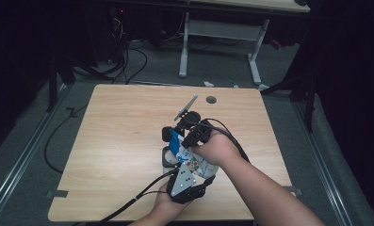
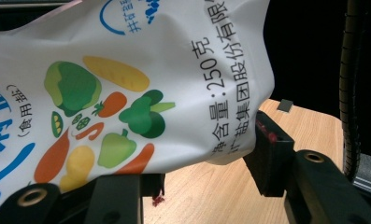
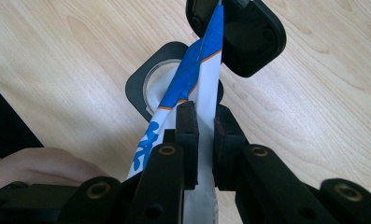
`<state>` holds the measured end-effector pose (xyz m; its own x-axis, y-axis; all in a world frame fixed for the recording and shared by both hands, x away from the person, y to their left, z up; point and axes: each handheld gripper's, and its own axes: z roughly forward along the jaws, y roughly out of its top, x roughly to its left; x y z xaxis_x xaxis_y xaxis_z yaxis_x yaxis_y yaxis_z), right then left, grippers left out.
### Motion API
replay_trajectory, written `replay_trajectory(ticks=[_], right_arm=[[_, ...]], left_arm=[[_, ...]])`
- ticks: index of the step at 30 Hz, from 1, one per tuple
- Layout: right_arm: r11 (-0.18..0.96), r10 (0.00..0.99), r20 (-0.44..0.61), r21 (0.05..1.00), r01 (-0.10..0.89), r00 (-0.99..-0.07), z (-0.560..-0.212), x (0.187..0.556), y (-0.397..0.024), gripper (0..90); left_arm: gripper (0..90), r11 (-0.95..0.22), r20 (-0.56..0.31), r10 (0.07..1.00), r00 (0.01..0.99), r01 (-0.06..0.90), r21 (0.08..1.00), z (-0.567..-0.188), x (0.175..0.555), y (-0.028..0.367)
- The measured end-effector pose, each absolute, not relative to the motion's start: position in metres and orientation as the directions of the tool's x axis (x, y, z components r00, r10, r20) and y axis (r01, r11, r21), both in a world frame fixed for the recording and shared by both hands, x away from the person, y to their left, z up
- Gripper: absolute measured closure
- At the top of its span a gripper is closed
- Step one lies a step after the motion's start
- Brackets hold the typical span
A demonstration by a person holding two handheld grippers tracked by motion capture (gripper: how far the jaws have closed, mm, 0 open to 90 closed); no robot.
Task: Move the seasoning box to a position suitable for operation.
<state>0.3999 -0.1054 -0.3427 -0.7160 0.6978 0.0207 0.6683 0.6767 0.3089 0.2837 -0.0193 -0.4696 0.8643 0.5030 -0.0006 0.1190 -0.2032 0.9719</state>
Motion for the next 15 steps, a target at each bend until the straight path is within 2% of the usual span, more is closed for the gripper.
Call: replay_trajectory(ticks=[15], right_arm=[[0.680, 0.693, 0.023, 0.309, 0.664, -0.721, -0.3407, 0.4015, -0.1050, 83.1]], left_arm=[[54.1, -0.201, 0.004, 0.508, 0.862, 0.114, 0.973, -0.4684, 0.2839, -0.0184]])
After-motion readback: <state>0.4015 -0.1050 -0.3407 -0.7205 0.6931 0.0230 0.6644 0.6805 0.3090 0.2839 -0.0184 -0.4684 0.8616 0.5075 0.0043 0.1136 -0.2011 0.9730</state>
